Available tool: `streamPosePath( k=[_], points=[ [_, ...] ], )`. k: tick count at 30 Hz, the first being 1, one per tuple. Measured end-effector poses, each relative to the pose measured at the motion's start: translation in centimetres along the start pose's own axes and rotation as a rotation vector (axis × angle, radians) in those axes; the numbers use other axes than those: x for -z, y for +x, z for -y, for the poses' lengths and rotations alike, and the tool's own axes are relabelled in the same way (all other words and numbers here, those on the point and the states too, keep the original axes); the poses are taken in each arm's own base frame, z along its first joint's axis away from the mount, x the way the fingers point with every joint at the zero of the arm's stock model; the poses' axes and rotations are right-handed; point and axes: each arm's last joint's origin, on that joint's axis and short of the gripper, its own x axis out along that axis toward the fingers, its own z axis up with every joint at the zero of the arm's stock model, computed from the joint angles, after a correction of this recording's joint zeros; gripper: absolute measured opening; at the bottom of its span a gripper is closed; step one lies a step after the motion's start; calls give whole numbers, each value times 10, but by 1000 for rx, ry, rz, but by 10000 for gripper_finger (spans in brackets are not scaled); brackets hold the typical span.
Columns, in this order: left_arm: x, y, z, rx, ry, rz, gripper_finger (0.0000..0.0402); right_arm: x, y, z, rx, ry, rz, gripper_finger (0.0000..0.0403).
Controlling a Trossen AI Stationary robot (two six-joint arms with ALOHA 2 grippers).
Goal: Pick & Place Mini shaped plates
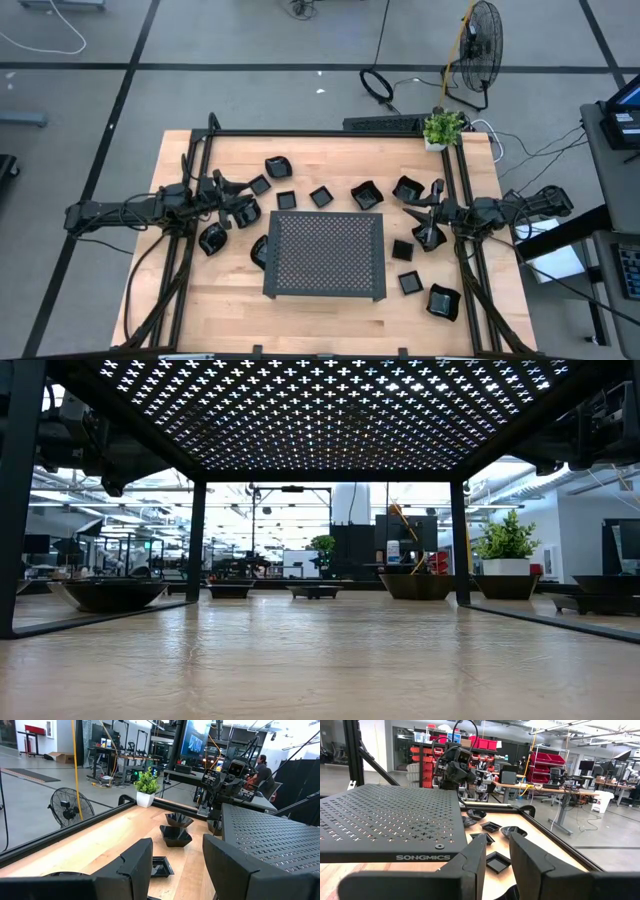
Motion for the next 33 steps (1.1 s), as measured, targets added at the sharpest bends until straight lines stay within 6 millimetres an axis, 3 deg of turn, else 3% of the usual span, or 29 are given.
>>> streamPosePath(
  k=[17, 26, 33],
  points=[
    [0, 0, 0, 0, 0, 0, 177, 0, 0, 0, 0, 1, 0, 73],
    [0, 0, 0, 0, 0, 0, 177, -3, 0, 0, 0, 246, 32, 73],
    [0, 0, 0, 0, 0, 0, 177, -5, 0, 1, -1, 283, 48, 73]
  ],
)
